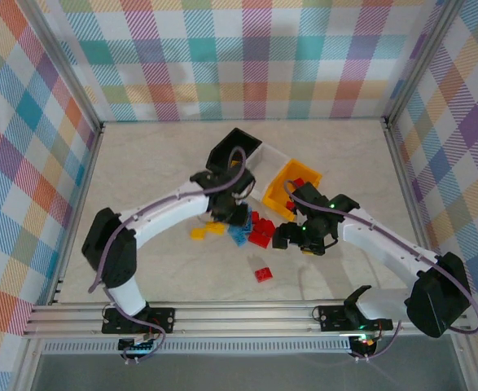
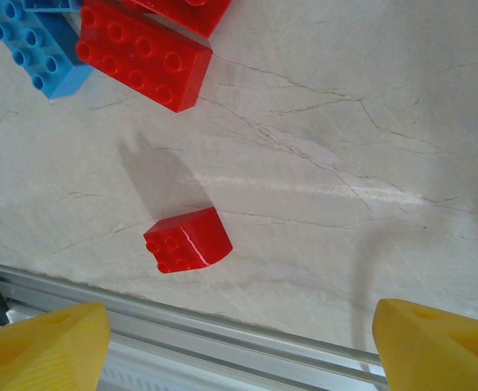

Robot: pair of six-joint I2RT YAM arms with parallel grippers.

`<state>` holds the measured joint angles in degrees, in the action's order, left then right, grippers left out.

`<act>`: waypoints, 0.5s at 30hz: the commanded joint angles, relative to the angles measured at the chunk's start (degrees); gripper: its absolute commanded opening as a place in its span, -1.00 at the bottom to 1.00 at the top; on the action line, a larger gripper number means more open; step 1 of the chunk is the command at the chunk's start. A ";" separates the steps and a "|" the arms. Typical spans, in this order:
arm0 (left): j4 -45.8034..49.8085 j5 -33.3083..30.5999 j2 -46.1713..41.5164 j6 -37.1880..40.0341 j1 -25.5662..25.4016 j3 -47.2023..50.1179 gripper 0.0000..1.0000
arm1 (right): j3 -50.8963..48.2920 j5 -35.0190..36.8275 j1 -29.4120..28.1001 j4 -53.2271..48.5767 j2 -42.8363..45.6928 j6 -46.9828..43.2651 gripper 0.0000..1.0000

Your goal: Sort the legos into containers by color

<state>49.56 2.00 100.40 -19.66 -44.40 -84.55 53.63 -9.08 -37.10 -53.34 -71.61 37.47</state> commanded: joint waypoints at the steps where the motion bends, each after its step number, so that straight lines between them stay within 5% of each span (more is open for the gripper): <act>1: 5.45 -0.47 8.44 4.96 2.62 -13.98 -0.59 | 1.29 1.30 -0.33 -2.44 2.06 -1.27 0.69; 8: 13.44 -4.75 27.87 9.43 3.88 -44.06 -0.59 | 0.52 2.49 -0.25 -3.74 4.65 -1.22 0.69; 15: 10.25 -9.90 35.45 8.81 4.19 -50.43 -0.59 | -0.58 2.33 -0.25 -5.34 6.39 -1.69 0.69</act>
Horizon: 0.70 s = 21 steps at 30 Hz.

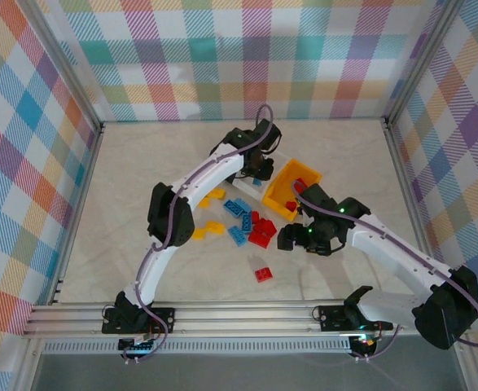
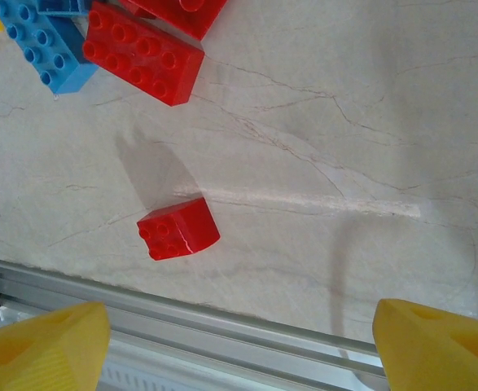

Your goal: Sort the legos into containers by color

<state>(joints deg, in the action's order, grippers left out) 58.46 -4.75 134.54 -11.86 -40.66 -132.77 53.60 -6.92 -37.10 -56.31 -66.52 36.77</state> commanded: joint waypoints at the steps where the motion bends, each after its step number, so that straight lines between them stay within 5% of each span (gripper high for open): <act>1: 0.78 -3.41 1.79 0.80 0.45 -2.36 -0.59 | -0.77 0.08 -0.24 -2.68 1.48 -1.16 0.69; 5: 0.48 -3.68 4.05 0.95 0.42 -3.70 -0.56 | -0.87 -0.03 -0.23 -3.99 1.75 -2.43 0.69; 8: 1.72 -3.03 6.16 1.23 0.59 -5.97 -0.24 | -0.43 0.39 -0.25 -4.93 1.97 -3.39 0.69; 12: 2.68 -2.67 7.36 0.85 0.69 -7.81 -0.08 | -0.26 0.26 -0.25 -5.36 2.01 -3.98 0.69; 21: 4.48 -3.02 -1.51 -1.78 0.77 -3.41 -0.01 | -1.03 -2.97 -1.99 -3.21 -0.19 -5.03 0.65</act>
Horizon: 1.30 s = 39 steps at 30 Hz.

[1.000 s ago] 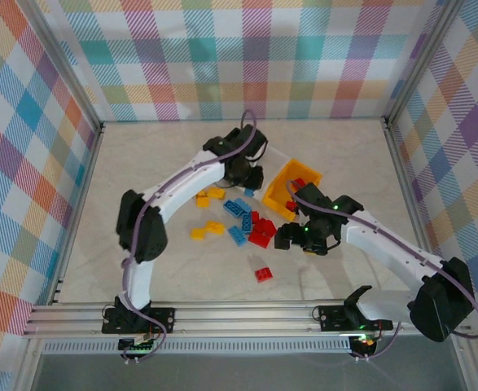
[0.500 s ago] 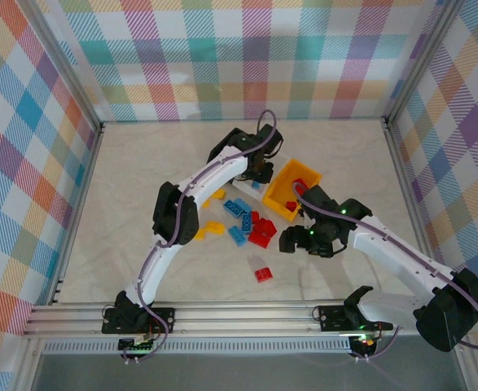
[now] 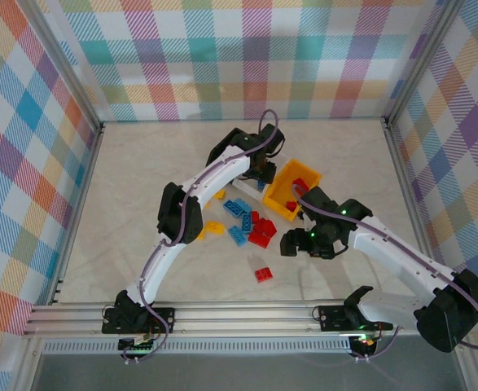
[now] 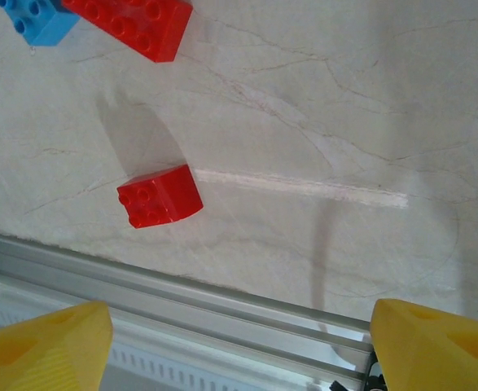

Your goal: Sort the legos into containers by color

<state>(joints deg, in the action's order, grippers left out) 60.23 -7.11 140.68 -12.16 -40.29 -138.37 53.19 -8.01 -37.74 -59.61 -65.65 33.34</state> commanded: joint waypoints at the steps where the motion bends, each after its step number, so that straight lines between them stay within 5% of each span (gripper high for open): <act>1: 2.08 -0.65 -10.64 -1.60 0.40 5.31 0.00 | -0.72 -2.00 -2.35 0.66 -1.98 -2.00 0.64; 17: -7.75 3.67 -59.02 -13.13 2.06 68.80 0.13 | 5.69 -0.12 -16.84 9.54 -26.37 -0.91 0.64; 23: -7.25 3.01 -67.02 -14.55 3.02 75.71 0.16 | 9.09 1.13 -18.51 9.61 -32.90 -1.09 0.65; 39: -5.30 4.00 -70.79 -12.09 5.47 78.73 0.17 | 12.25 4.77 -20.98 8.33 -40.72 0.48 0.43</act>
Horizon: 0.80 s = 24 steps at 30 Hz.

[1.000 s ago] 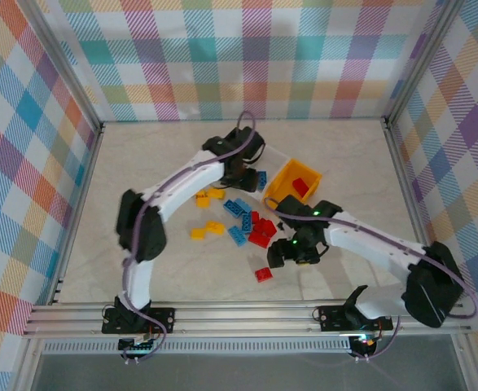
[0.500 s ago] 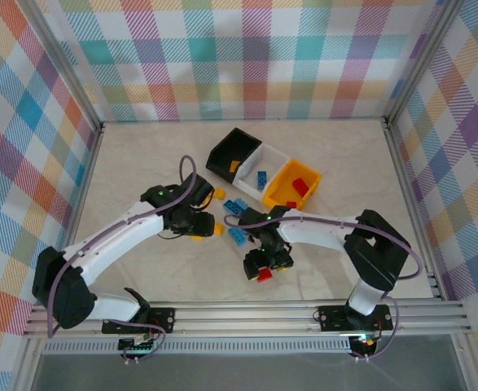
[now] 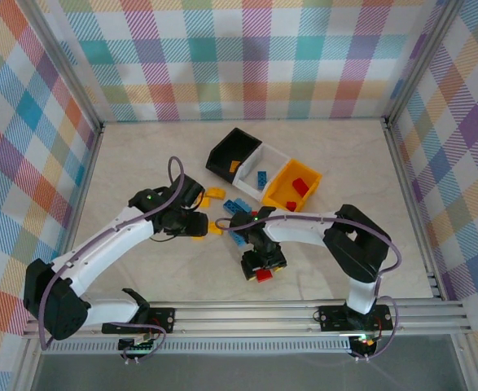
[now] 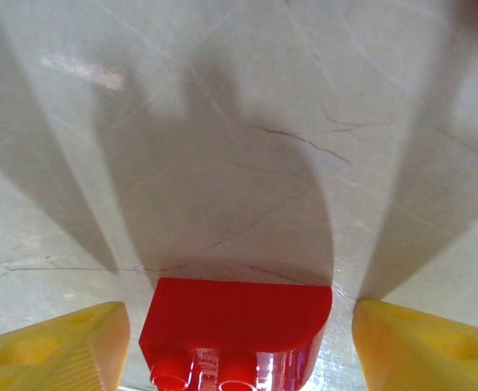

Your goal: Sort the legos into containers by color

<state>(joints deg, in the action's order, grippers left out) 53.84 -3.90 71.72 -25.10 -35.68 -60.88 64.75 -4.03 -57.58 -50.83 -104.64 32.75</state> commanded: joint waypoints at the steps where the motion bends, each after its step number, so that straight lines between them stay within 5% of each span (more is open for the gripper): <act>1: 0.94 0.98 -2.19 0.84 1.12 1.69 0.17 | 0.56 1.19 -1.42 -0.80 -1.72 1.24 0.40; 10: -0.65 1.95 -3.41 -0.80 2.06 4.24 0.17 | 0.13 4.38 -1.74 -3.00 0.51 1.35 0.04; 24: -1.96 3.27 0.51 -0.35 2.17 2.35 0.17 | 8.48 11.89 2.55 -12.56 7.78 -2.78 -0.02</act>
<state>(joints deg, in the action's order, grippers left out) 52.86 -1.89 71.09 -25.52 -34.17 -57.30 69.45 4.82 -57.41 -58.74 -100.05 32.47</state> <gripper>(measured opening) 0.584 0.495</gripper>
